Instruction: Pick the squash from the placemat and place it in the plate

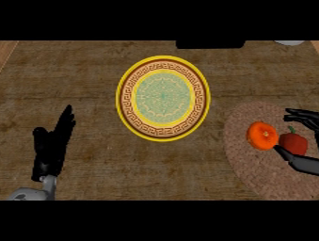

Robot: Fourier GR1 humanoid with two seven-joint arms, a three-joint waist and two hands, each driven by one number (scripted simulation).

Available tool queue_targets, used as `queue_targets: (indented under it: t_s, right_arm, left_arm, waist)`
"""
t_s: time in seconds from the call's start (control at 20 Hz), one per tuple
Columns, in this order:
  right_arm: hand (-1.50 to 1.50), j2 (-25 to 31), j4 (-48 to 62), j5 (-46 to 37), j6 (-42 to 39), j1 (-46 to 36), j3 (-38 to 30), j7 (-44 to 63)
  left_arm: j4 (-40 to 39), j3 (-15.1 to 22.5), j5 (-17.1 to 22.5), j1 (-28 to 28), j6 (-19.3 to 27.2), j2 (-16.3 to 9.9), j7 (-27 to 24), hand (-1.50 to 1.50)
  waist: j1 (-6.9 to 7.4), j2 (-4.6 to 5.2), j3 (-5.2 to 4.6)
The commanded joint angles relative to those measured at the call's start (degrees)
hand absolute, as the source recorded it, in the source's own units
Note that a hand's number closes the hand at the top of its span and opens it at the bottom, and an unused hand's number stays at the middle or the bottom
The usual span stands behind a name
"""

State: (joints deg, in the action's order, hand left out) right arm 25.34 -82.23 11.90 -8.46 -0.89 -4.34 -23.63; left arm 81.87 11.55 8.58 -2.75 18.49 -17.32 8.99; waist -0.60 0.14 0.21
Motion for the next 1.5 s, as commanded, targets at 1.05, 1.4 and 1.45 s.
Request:
queue_targets:
  t_s: [1.05, 1.4, 1.45]
  right_arm:
    - [-1.50, 15.2, 1.6, -32.7, -14.3, -11.2, 15.7, 19.7]
    - [-1.50, 11.9, 4.8, -36.6, -18.9, -12.1, 11.9, 19.5]
    - [-1.50, 10.5, 7.6, -37.6, -19.2, -14.8, 12.0, 18.7]
  left_arm:
    - [-2.5, -2.0, -1.9, -1.7, -2.5, 1.7, 0.4, 0.00]
    - [3.5, -0.5, -6.4, 1.9, -0.7, 5.4, 3.5, 0.00]
    - [-3.1, -1.8, -6.4, -1.7, -1.3, 6.8, 0.9, 0.00]
  waist:
    - [1.01, -0.04, -0.23]
    - [0.76, -0.16, -0.21]
    - [0.74, -0.09, -0.21]
